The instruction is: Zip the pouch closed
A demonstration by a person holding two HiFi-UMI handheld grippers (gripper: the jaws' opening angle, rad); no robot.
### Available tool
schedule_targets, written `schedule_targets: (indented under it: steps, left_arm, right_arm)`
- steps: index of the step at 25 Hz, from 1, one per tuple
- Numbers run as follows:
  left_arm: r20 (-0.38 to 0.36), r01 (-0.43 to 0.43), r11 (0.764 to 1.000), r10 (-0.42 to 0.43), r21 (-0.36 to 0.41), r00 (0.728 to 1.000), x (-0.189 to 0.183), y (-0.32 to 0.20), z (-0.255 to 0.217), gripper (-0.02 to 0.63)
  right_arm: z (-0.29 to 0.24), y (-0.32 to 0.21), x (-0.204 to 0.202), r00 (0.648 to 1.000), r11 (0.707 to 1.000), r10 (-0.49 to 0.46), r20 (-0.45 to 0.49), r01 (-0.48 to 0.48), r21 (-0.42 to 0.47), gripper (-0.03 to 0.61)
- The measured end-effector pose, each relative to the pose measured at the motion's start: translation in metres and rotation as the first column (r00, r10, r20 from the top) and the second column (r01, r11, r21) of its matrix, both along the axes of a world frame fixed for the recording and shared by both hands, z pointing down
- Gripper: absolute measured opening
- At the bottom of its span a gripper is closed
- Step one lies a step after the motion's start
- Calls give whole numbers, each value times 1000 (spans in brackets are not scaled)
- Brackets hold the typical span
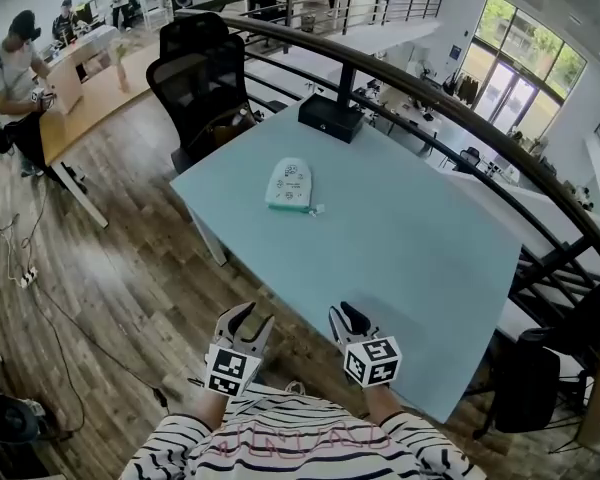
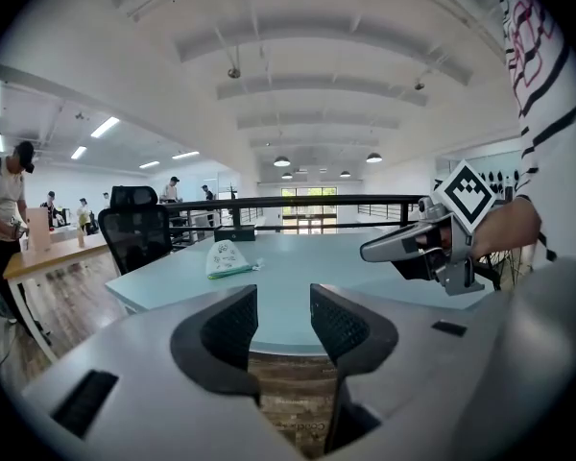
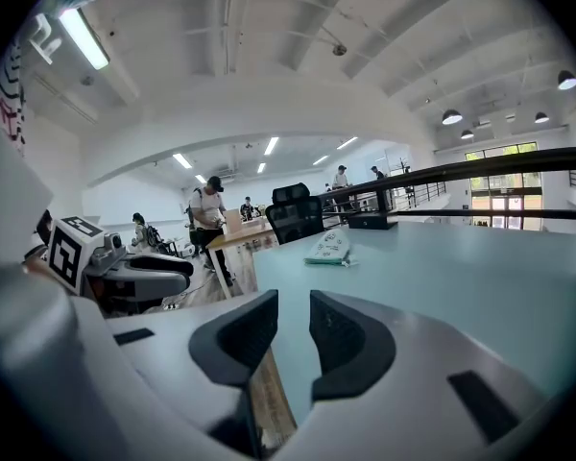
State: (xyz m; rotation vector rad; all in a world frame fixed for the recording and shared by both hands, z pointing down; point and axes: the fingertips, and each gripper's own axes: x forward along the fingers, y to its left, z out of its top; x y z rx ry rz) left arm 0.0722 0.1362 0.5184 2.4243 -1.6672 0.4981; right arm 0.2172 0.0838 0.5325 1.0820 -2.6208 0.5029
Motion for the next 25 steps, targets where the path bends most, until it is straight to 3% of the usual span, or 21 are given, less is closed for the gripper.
schedule_targets:
  steps: [6, 25]
  left_arm:
    - [-23, -4, 1000, 4, -9, 1000, -21, -31, 7, 149]
    - [-17, -249, 967, 248, -62, 969, -134, -168, 23, 149]
  right_arm:
    - [7, -29, -13, 999, 999, 32, -10, -32, -14, 95]
    - [18, -152, -114, 964, 964, 262, -52, -264, -28, 95]
